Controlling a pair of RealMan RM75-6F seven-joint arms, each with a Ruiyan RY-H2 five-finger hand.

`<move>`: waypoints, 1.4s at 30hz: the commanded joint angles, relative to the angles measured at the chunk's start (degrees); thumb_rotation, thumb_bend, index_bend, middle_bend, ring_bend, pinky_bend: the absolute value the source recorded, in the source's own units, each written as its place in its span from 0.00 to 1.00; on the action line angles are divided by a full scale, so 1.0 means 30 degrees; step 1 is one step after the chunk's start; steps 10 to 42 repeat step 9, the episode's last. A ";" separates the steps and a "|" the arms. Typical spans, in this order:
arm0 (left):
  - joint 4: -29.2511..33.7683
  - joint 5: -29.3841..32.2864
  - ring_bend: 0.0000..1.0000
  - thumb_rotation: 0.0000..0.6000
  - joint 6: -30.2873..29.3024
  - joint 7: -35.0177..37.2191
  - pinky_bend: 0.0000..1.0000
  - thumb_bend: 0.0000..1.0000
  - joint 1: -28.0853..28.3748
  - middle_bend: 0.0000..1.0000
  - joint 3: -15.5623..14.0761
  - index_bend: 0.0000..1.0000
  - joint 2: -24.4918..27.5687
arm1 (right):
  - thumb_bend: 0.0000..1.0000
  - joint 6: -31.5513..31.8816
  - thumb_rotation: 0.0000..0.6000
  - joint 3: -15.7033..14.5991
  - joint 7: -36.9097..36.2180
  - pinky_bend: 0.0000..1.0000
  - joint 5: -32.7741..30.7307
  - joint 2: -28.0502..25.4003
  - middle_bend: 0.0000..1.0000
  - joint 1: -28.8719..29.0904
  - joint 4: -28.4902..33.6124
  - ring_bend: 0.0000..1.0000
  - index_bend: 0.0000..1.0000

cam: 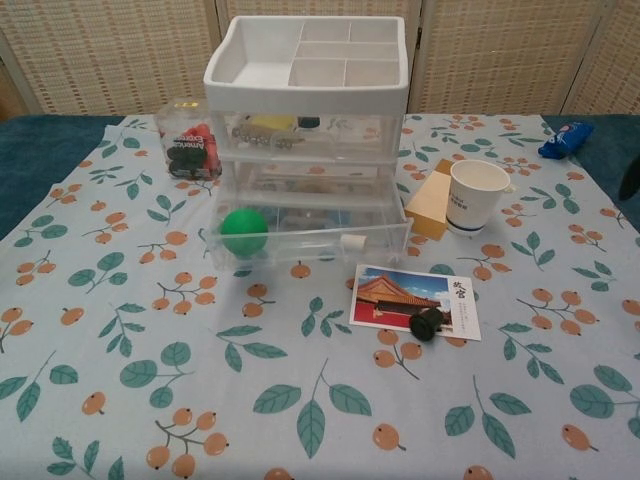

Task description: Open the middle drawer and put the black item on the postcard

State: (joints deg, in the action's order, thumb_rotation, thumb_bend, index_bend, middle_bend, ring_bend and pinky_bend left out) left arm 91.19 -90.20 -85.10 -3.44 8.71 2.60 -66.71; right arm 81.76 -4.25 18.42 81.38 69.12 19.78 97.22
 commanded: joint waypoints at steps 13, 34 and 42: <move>0.0377 -0.0158 0.00 1.00 0.0077 -0.0493 0.08 0.15 0.0180 0.00 -0.0032 0.05 -0.0216 | 0.38 0.4343 1.00 0.0448 -0.0538 0.19 -0.0590 -0.1565 0.26 -0.4017 0.1530 0.14 0.13; 0.0377 -0.0158 0.00 1.00 0.0077 -0.0493 0.08 0.15 0.0180 0.00 -0.0032 0.05 -0.0216 | 0.38 0.4343 1.00 0.0448 -0.0538 0.19 -0.0590 -0.1565 0.26 -0.4017 0.1530 0.14 0.13; 0.0377 -0.0158 0.00 1.00 0.0077 -0.0493 0.08 0.15 0.0180 0.00 -0.0032 0.05 -0.0216 | 0.38 0.4343 1.00 0.0448 -0.0538 0.19 -0.0590 -0.1565 0.26 -0.4017 0.1530 0.14 0.13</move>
